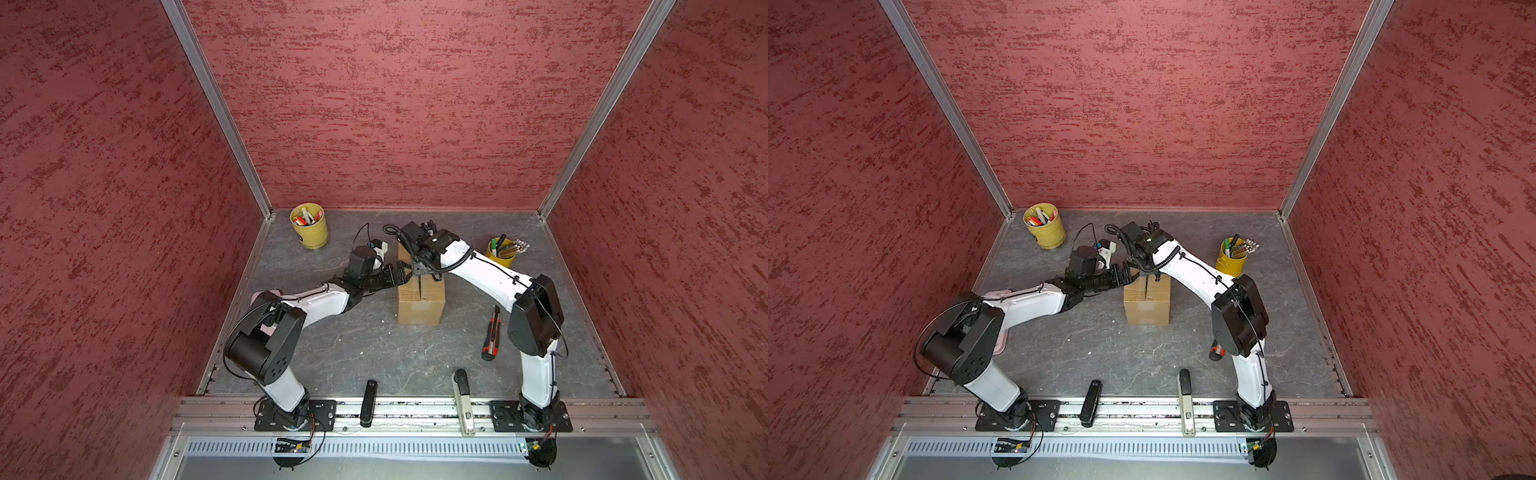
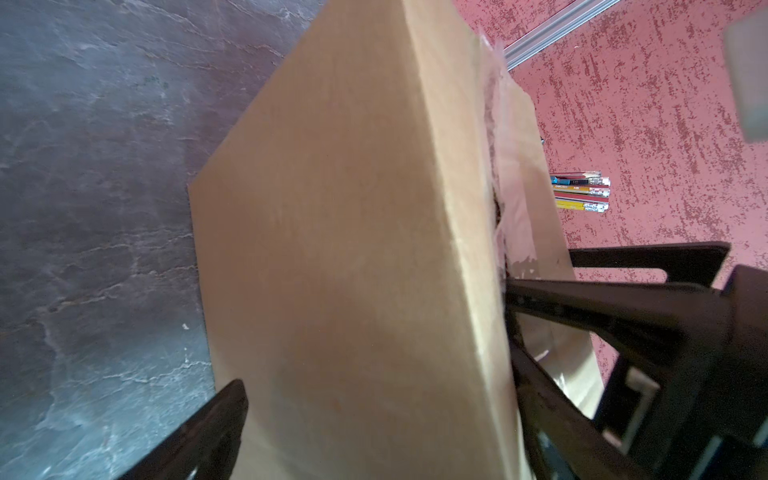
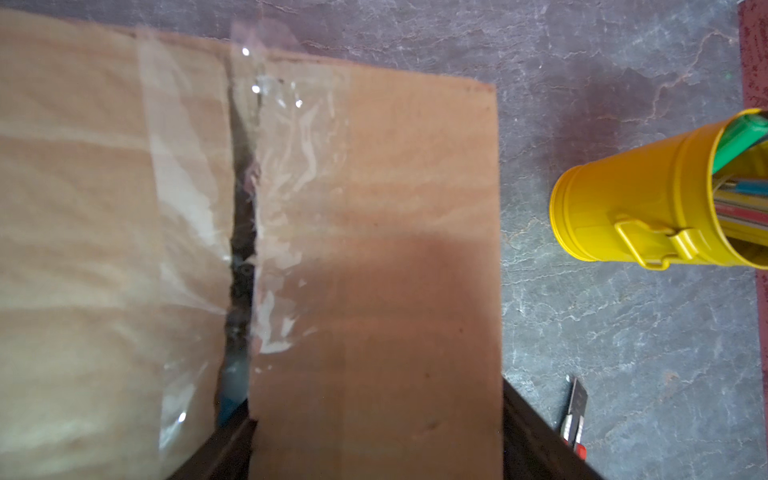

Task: Unpack the express box

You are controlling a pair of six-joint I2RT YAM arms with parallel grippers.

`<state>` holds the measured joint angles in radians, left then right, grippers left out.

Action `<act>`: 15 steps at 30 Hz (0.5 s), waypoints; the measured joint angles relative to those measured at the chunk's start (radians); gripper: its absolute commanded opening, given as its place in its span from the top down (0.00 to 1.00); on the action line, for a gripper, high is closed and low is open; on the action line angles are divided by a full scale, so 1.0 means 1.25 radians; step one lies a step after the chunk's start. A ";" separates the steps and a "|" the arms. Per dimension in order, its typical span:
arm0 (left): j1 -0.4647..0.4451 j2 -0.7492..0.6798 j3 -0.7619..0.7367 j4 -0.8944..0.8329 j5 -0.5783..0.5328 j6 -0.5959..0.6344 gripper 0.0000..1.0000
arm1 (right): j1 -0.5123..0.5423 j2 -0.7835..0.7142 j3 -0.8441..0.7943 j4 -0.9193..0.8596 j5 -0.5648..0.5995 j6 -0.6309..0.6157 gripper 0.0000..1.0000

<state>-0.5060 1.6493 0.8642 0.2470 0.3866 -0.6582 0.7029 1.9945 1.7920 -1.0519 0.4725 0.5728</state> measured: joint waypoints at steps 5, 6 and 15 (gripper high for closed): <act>0.000 0.000 0.000 0.000 0.000 0.000 0.00 | 0.000 0.000 0.000 0.001 0.000 0.000 0.26; 0.000 0.001 0.000 0.000 0.000 0.000 0.00 | 0.000 0.000 0.000 0.000 0.001 0.000 0.26; -0.005 0.002 0.000 0.007 -0.002 0.000 0.00 | 0.000 0.002 0.030 -0.026 0.002 -0.002 0.27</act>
<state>-0.5117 1.6512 0.8642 0.2562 0.3836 -0.6586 0.7025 1.9976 1.8290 -1.0843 0.4747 0.5709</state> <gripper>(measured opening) 0.996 0.727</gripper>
